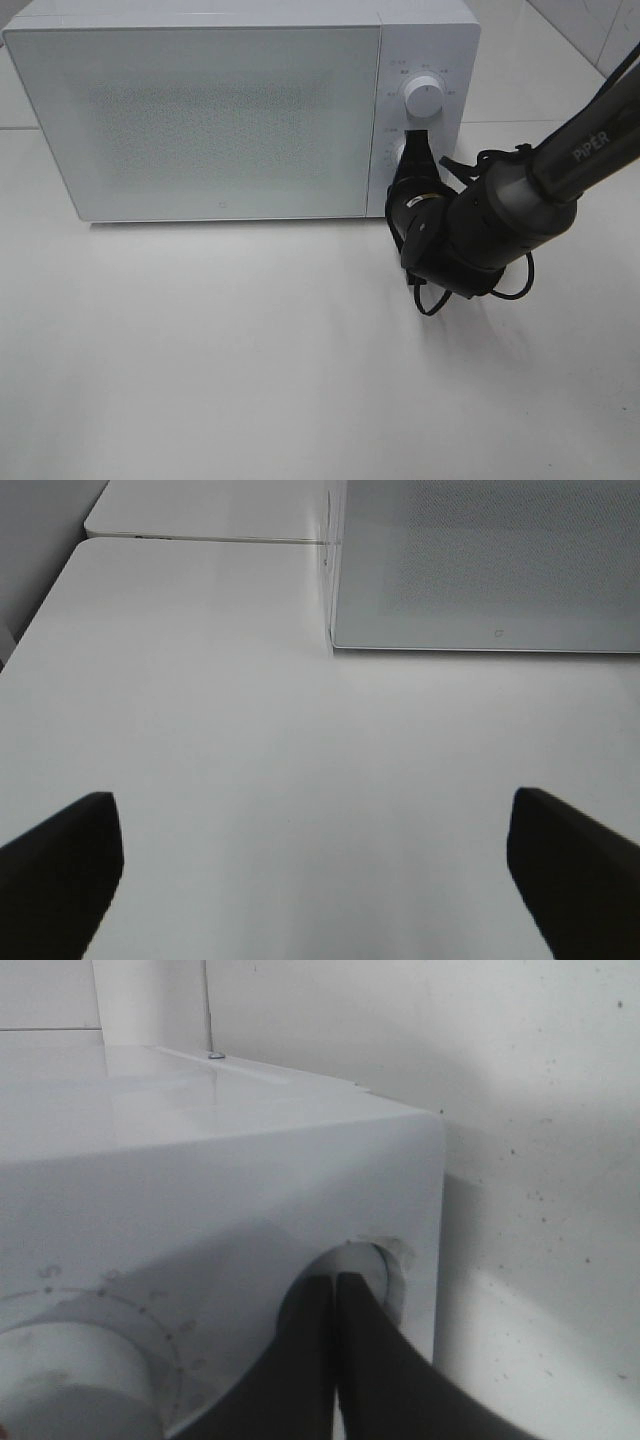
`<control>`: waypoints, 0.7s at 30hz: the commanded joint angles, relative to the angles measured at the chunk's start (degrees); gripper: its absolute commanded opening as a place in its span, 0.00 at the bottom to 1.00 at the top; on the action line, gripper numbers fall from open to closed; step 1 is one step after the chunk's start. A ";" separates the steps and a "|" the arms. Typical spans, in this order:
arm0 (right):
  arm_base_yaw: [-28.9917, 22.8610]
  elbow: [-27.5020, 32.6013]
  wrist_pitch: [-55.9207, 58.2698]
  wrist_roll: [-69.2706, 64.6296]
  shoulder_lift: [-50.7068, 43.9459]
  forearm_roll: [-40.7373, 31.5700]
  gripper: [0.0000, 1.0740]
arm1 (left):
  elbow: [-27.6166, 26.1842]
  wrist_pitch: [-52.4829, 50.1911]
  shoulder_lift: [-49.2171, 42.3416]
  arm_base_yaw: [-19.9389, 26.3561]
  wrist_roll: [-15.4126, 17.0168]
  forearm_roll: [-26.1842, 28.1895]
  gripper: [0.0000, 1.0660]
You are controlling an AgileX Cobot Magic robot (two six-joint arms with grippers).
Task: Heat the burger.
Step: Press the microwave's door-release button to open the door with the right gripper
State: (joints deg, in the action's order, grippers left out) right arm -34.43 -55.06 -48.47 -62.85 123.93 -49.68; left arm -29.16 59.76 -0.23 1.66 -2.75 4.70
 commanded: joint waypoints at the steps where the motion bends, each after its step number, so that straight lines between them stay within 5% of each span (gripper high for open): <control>1: 2.52 -4.53 -10.37 2.41 -0.34 2.64 0.00 | 0.23 -0.29 -1.09 0.06 0.06 -0.06 0.94; 21: 3.55 -8.14 -13.81 5.90 -0.86 1.78 0.00 | 0.23 -0.29 -1.09 0.06 0.06 -0.06 0.94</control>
State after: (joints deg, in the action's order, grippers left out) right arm -33.86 -58.67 -46.47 -56.84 124.73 -55.75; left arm -29.16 59.76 -0.23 1.66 -2.75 4.70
